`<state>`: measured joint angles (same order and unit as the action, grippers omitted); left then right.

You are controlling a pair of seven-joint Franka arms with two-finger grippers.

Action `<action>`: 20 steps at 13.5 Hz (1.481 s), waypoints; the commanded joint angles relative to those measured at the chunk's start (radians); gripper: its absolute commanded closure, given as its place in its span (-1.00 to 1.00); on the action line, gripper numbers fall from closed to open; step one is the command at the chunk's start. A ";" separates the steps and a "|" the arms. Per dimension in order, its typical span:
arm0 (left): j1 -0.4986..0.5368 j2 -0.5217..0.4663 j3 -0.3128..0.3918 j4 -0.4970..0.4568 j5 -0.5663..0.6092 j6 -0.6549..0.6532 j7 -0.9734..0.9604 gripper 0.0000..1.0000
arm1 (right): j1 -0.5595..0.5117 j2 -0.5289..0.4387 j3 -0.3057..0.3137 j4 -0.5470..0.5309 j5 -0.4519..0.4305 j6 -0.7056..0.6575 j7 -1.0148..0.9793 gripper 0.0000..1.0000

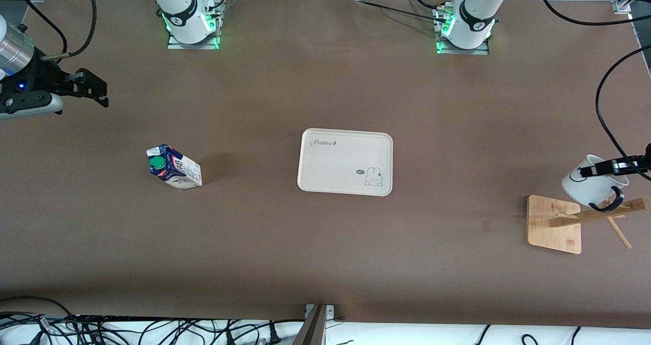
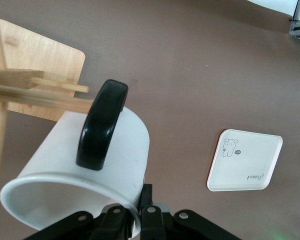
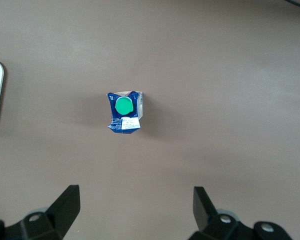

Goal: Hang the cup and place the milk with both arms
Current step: 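Hang the mug handle onto the wooden stand peg with the left gripper, then open the left gripper and draw it back from the mug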

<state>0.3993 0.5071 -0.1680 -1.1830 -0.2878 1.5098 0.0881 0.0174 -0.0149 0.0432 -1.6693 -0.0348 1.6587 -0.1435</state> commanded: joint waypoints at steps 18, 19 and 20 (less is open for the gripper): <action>-0.204 -0.140 -0.045 0.011 0.357 -0.265 -0.036 -1.00 | -0.008 0.010 0.006 0.023 0.000 -0.023 0.010 -1.00; -0.204 -0.140 -0.068 0.013 0.357 -0.310 -0.038 -1.00 | -0.008 0.009 0.006 0.023 0.000 -0.023 0.010 -1.00; -0.204 -0.140 -0.082 0.013 0.361 -0.328 -0.047 -1.00 | -0.008 0.009 0.006 0.023 0.000 -0.023 0.010 -1.00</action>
<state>0.1785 0.3747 -0.2242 -1.1586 0.0475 1.2243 0.0419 0.0171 -0.0125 0.0425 -1.6686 -0.0347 1.6568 -0.1433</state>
